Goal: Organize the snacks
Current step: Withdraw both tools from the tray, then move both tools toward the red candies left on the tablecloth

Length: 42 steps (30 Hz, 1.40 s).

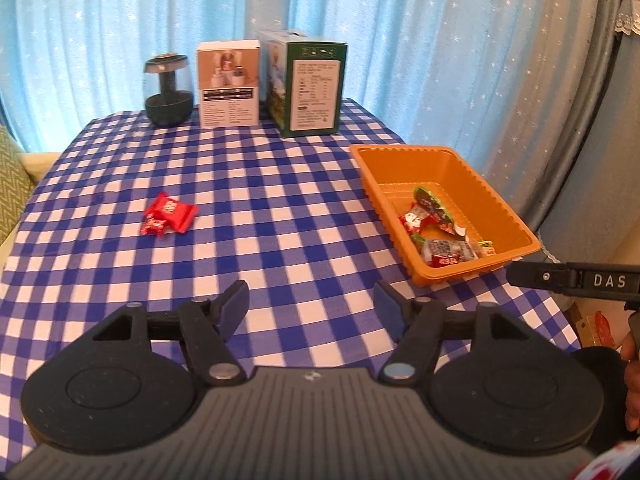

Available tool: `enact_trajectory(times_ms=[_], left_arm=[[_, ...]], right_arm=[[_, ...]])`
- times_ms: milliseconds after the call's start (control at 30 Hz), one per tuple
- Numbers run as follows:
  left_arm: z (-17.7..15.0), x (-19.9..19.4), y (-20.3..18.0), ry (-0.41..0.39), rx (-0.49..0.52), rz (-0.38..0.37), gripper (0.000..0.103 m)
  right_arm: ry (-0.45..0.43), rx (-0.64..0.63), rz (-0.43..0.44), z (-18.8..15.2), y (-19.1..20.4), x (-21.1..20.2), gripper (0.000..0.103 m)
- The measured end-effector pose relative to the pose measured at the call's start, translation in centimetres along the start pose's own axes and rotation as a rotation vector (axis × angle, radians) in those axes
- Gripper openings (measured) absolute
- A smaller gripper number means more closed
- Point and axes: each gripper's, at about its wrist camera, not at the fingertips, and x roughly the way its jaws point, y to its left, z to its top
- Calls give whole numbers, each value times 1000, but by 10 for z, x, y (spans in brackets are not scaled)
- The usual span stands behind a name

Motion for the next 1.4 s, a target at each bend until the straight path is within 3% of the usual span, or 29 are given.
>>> enact_trajectory(times_ms=[333, 1400], left_arm=[[-10, -17, 29, -9, -20, 72, 69], [-17, -17, 76, -8, -100, 137, 80]], right_arm=[[13, -48, 27, -3, 22, 1, 64], [60, -149, 56, -2, 53, 29, 64]])
